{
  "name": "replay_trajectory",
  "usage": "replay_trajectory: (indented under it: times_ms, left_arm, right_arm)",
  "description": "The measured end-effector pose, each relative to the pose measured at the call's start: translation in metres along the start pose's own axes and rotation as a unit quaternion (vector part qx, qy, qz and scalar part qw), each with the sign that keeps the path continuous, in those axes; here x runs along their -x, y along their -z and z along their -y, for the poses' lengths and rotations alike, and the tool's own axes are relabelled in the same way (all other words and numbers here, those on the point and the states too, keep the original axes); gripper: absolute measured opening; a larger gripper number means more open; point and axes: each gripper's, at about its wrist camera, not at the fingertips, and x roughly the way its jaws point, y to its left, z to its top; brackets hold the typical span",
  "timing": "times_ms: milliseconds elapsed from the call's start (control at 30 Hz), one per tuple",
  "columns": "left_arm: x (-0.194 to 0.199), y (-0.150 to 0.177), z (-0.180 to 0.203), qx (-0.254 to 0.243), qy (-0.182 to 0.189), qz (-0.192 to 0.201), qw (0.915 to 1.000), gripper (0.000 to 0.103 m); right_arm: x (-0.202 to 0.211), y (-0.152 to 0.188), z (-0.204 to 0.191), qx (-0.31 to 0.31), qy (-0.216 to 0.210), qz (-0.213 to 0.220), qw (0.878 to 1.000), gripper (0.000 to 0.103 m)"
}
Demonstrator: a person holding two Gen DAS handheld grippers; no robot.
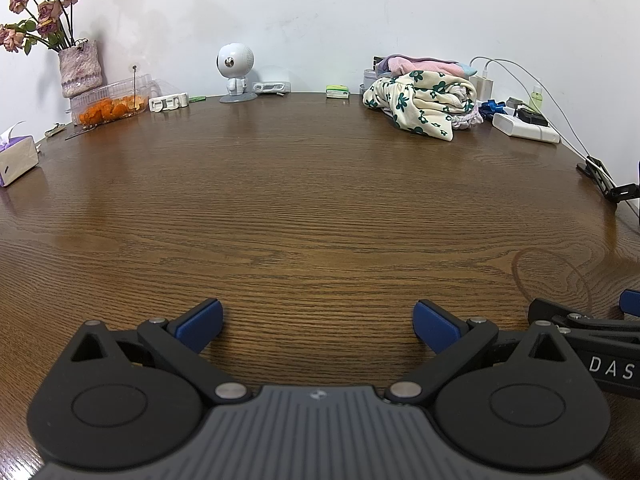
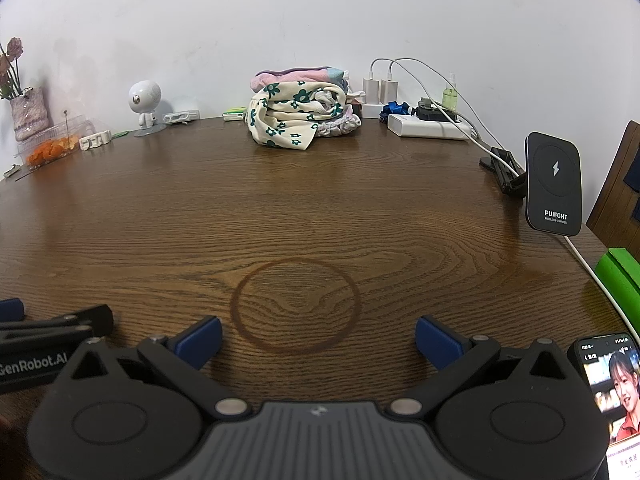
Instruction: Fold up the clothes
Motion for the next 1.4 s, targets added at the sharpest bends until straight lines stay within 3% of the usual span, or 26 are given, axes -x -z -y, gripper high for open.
replay_trajectory:
  times_ms: [333, 400, 467, 600, 733, 833, 933, 1067, 1133, 1167, 1200, 1233, 1267, 1300, 1400]
  left_arm:
    - [0.002, -0.002, 0.002, -0.003, -0.001, 0.000, 1.0000, 0.103]
    - [0.004, -0.008, -0.002, -0.013, 0.007, 0.000, 0.9999, 0.103]
    - [0.007, -0.020, -0.006, -0.032, 0.032, 0.002, 0.9990, 0.103]
    - [0.000, -0.067, -0.019, -0.012, 0.068, 0.050, 0.9964, 0.103]
    - [-0.035, -0.135, -0.031, 0.037, 0.120, 0.066, 0.9899, 0.103]
    - [-0.079, -0.188, -0.032, 0.085, 0.141, 0.041, 0.9855, 0.103]
    - [-0.130, -0.240, -0.024, 0.094, 0.150, 0.035, 0.9835, 0.103]
    - [-0.201, -0.302, -0.005, 0.105, 0.154, 0.026, 0.9821, 0.102]
    - [-0.237, -0.324, 0.013, 0.080, 0.150, 0.020, 0.9853, 0.102]
    - [-0.253, -0.330, 0.023, 0.061, 0.143, 0.018, 0.9877, 0.097]
    - [-0.269, -0.334, 0.032, 0.049, 0.138, 0.008, 0.9892, 0.078]
    - [-0.282, -0.335, 0.039, 0.047, 0.142, -0.007, 0.9887, 0.065]
    - [-0.292, -0.335, 0.041, 0.057, 0.157, -0.019, 0.9857, 0.044]
    - [-0.296, -0.335, 0.040, 0.074, 0.172, -0.025, 0.9821, 0.032]
    - [-0.292, -0.333, 0.031, 0.117, 0.203, -0.017, 0.9721, 0.016]
  right_arm:
    - [0.001, 0.000, -0.003, 0.002, 0.000, -0.003, 1.000, 0.103]
    - [0.000, -0.007, -0.003, 0.013, -0.019, -0.021, 1.000, 0.103]
    - [0.001, -0.025, 0.004, 0.025, -0.070, -0.044, 0.996, 0.102]
    - [-0.006, -0.091, 0.025, -0.008, -0.116, 0.036, 0.993, 0.102]
    - [-0.067, -0.196, 0.043, -0.007, -0.122, 0.095, 0.988, 0.101]
    - [-0.139, -0.270, 0.053, -0.014, -0.115, 0.073, 0.991, 0.093]
    - [-0.198, -0.321, 0.060, -0.029, -0.126, 0.041, 0.991, 0.084]
    - [-0.247, -0.348, 0.046, 0.020, -0.130, -0.024, 0.991, 0.077]
    - [-0.260, -0.351, 0.037, 0.048, -0.143, -0.044, 0.988, 0.074]
    - [-0.266, -0.351, 0.033, 0.057, -0.146, -0.051, 0.986, 0.065]
    - [-0.272, -0.354, 0.031, 0.057, -0.143, -0.052, 0.987, 0.031]
    - [-0.274, -0.357, 0.032, 0.048, -0.140, -0.045, 0.988, 0.006]
    - [-0.274, -0.360, 0.033, 0.036, -0.137, -0.037, 0.989, 0.007]
    - [-0.272, -0.363, 0.033, 0.030, -0.145, -0.033, 0.988, 0.006]
    - [-0.251, -0.371, 0.028, 0.032, -0.183, -0.009, 0.983, 0.006]
